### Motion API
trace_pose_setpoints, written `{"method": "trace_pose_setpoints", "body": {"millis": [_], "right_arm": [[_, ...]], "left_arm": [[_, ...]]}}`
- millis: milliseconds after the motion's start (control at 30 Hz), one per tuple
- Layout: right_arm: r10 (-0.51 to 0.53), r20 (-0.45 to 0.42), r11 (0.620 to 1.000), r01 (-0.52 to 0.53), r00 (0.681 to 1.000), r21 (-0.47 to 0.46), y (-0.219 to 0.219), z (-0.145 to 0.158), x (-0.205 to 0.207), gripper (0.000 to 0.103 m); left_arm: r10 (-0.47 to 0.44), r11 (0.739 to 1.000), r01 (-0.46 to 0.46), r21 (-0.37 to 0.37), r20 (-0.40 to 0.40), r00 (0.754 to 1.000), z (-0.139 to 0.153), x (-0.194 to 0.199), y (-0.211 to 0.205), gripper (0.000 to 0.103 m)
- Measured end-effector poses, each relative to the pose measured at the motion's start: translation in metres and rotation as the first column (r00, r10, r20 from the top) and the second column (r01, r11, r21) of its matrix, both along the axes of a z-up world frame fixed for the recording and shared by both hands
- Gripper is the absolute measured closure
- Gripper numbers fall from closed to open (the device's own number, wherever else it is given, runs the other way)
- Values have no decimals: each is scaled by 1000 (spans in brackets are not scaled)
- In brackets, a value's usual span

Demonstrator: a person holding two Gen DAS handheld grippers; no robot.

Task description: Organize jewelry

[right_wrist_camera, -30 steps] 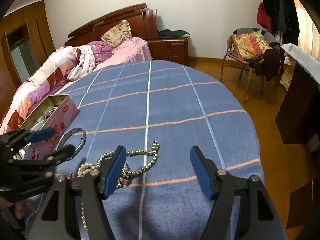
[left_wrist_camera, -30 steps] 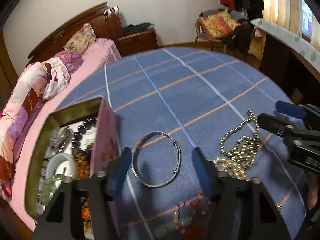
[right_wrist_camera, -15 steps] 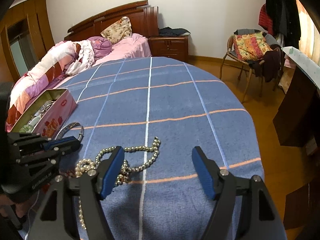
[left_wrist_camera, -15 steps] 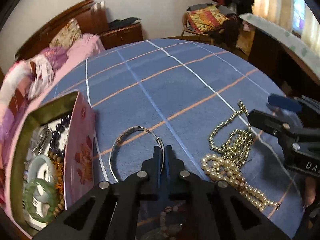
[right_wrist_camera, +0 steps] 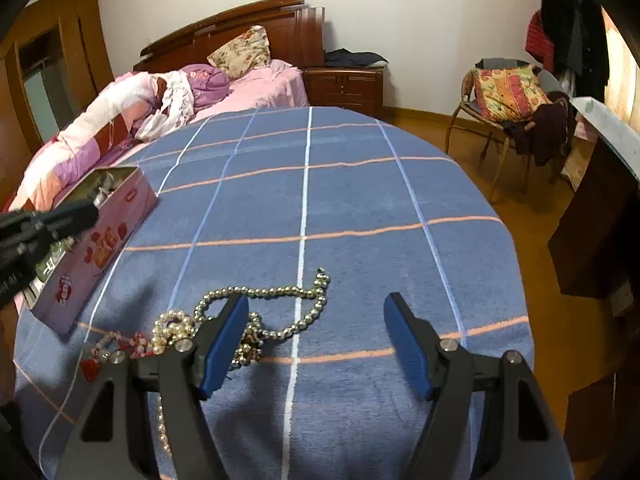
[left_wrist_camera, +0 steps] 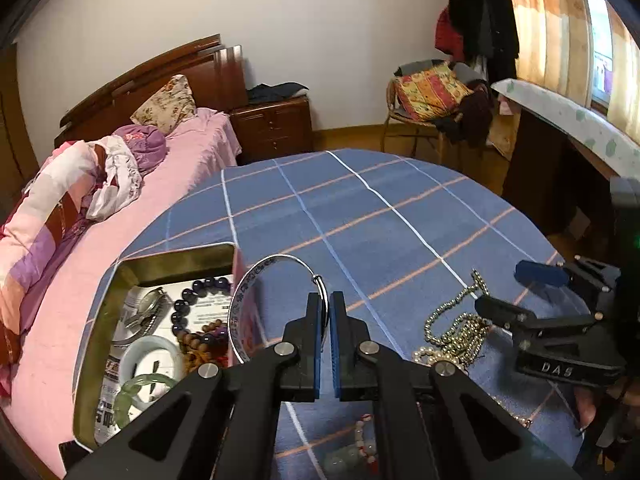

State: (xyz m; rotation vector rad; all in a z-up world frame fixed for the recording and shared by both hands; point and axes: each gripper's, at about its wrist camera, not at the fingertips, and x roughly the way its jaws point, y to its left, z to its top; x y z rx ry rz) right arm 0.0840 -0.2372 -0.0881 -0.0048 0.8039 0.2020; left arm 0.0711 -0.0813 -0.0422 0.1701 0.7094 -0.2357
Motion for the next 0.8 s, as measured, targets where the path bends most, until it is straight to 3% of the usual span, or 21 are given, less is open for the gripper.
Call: {"method": "trace_pose_setpoints", "body": {"millis": [133, 200, 333, 400, 467, 500, 800], "right_arm": [[53, -4, 999, -53, 999, 6, 6, 1, -2, 22], [72, -12, 997, -71, 997, 20, 9, 0, -2, 22], [144, -44, 988, -146, 989, -47, 30, -6, -4, 25], [164, -56, 984, -167, 985, -58, 34, -8, -3, 44], [158, -57, 986, -161, 986, -40, 30, -7, -2, 86], [162, -61, 986, -165, 985, -37, 29, -8, -2, 93], [117, 38, 992, -119, 992, 43, 13, 18, -7, 95]], "left_arm": [[16, 1000, -15, -22, 17, 1000, 6, 0, 7, 100], [17, 1000, -17, -24, 31, 999, 10, -3, 8, 100], [4, 1000, -3, -31, 32, 999, 13, -6, 6, 100], [1, 999, 0, -33, 27, 1000, 12, -6, 5, 100], [1, 999, 0, -37, 24, 1000, 12, -6, 6, 100], [2, 999, -1, -39, 25, 1000, 12, -6, 7, 100], [36, 998, -34, -57, 31, 999, 20, -5, 21, 100]]}}
